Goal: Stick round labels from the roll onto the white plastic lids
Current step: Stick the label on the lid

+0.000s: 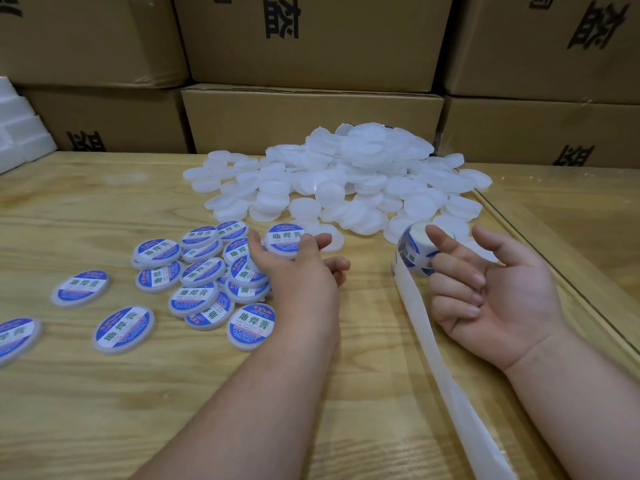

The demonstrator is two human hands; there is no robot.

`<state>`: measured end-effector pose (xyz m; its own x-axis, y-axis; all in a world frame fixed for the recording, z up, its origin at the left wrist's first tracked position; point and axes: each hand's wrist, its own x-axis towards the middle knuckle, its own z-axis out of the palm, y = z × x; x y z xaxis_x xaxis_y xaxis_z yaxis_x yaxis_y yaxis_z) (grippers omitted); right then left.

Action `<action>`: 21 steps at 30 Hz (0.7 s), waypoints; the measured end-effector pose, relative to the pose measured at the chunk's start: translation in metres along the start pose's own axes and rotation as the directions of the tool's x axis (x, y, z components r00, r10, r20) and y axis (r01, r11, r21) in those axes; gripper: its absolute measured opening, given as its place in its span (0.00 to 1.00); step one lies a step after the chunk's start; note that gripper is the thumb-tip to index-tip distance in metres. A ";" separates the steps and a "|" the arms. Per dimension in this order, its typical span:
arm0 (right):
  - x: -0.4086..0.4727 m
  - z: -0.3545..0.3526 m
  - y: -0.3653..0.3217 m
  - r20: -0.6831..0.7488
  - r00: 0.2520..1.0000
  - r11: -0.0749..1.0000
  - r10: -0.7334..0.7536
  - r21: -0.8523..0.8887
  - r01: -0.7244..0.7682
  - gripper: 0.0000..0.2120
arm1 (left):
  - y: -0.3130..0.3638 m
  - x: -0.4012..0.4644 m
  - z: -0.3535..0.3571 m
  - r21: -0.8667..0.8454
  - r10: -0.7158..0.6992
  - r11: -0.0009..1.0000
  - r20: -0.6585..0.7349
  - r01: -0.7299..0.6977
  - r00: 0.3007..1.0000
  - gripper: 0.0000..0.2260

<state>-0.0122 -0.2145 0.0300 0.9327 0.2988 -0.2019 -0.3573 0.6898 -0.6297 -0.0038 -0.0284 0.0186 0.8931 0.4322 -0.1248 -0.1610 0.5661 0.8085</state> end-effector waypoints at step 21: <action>0.005 0.005 0.014 -0.178 0.872 0.827 -0.455 -0.447 0.340 0.11 | -0.018 -0.021 -0.007 0.813 0.037 0.142 0.566 -0.565 0.824 0.24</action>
<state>-0.0124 -0.1999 0.0236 0.9850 -0.1708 -0.0236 0.0433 0.3771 -0.9251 -0.0226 -0.0425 0.0029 0.9673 -0.0203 0.2527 -0.1860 -0.7343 0.6528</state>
